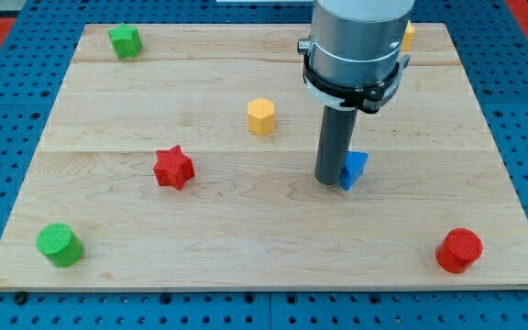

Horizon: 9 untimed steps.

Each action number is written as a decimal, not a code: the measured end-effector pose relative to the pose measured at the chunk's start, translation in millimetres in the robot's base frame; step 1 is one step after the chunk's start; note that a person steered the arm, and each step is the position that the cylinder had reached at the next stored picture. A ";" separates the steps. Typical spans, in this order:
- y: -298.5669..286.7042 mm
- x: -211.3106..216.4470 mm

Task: Move your arm to the left side of the green star

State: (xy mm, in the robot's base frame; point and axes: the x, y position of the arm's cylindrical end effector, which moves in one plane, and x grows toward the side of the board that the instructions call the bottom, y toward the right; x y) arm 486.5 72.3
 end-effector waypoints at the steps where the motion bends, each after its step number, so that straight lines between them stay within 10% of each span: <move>1: -0.4 0.4; 5: -10.0 114.7; 9: -72.5 -16.5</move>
State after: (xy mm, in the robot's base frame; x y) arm 470.1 -0.2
